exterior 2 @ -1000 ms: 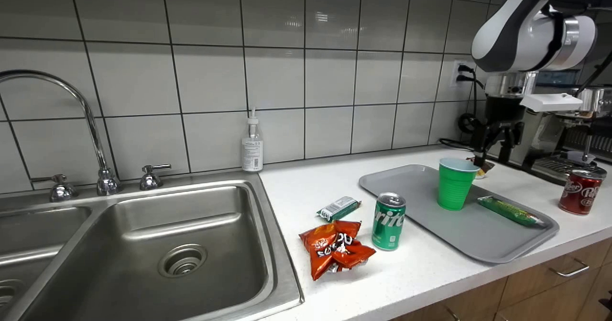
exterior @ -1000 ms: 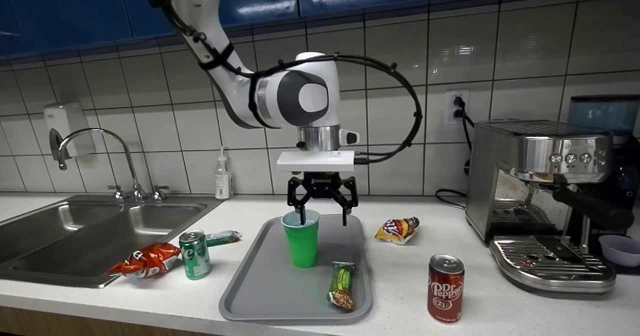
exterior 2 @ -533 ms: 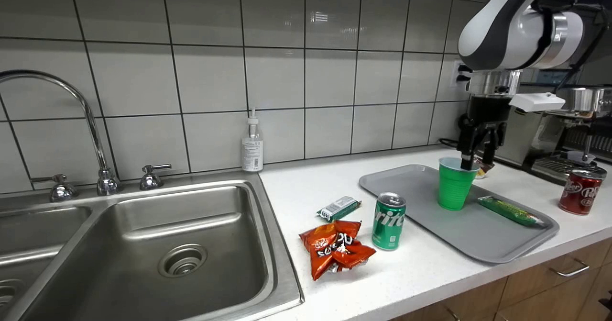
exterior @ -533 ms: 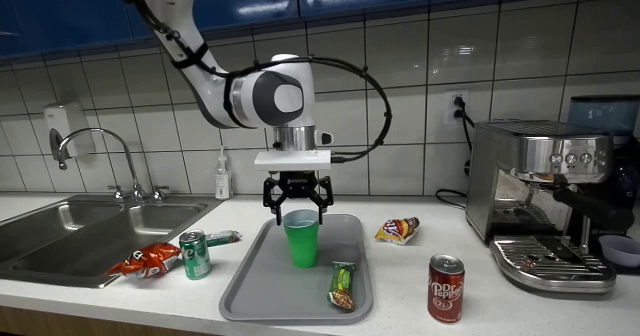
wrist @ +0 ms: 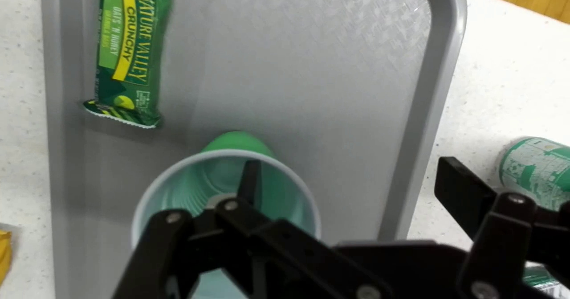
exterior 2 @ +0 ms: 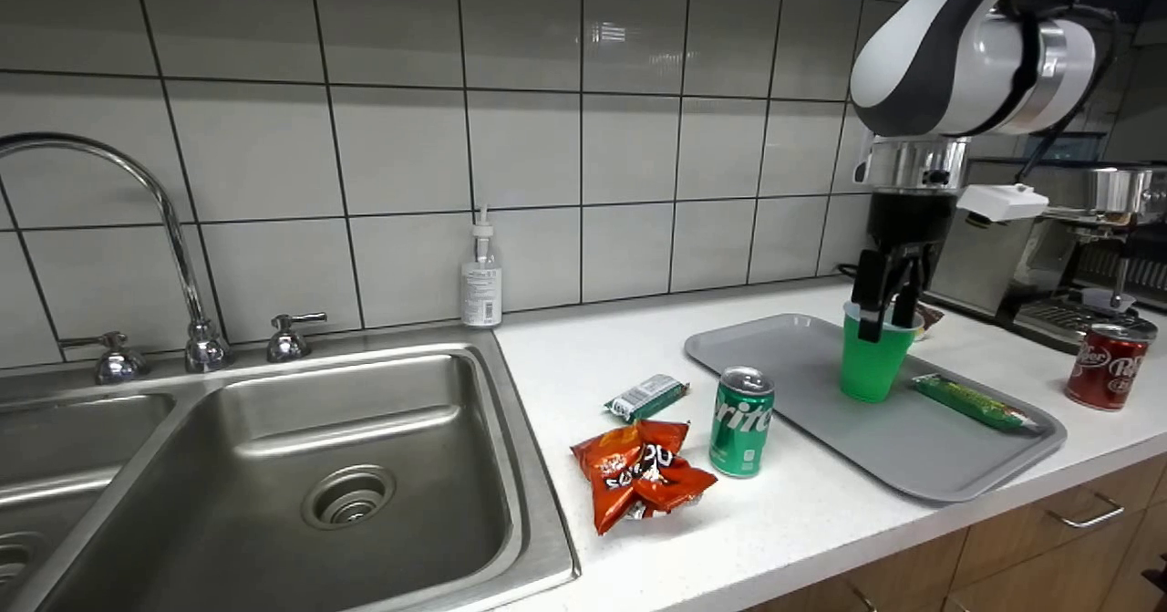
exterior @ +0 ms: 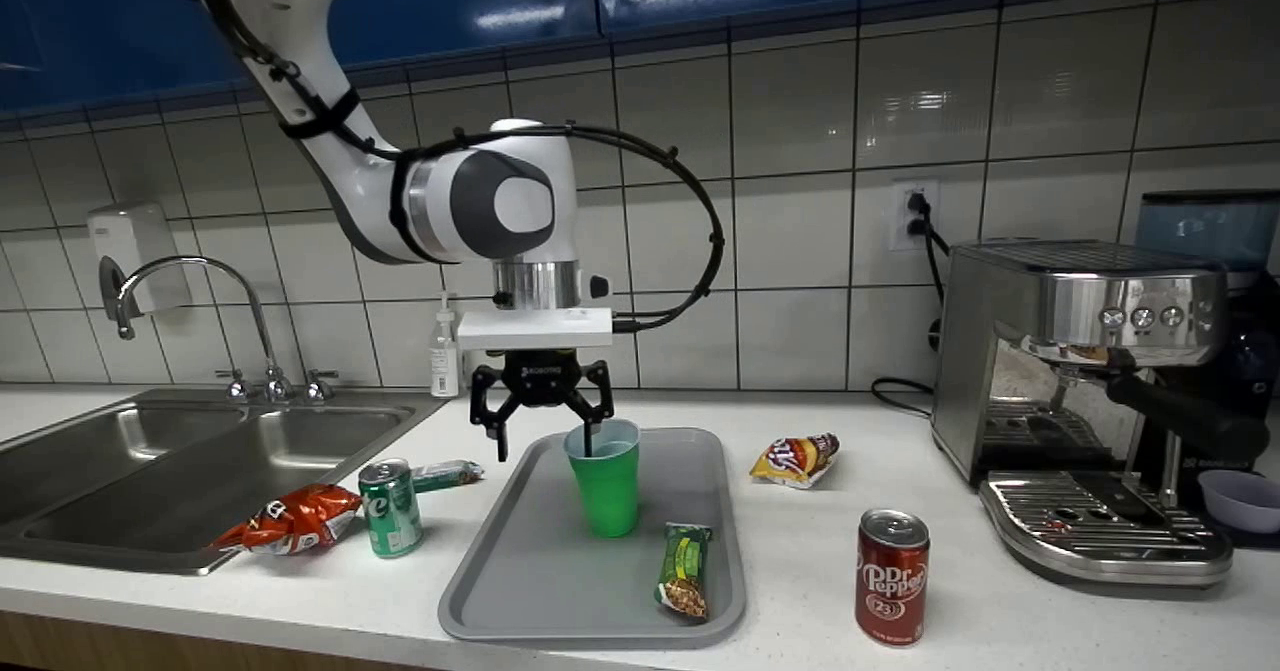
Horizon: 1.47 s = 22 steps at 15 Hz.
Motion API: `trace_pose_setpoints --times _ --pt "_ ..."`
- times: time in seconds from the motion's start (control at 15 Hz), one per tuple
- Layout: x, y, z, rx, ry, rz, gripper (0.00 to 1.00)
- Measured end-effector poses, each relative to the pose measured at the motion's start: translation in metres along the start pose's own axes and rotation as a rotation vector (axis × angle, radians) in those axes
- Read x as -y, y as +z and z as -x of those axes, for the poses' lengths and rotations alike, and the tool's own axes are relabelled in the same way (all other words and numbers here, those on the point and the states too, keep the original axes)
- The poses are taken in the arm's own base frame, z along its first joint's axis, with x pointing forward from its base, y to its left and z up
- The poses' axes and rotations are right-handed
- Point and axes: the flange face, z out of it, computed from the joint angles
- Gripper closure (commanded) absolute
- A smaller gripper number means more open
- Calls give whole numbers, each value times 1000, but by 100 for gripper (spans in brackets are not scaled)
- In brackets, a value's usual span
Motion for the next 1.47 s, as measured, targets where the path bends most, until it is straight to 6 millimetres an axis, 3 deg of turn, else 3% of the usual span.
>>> trace_pose_setpoints --times 0.6,1.47 --pt "38 -6 -6 -26 -88 -35 0" --pt "37 -20 -6 -62 -97 -33 0"
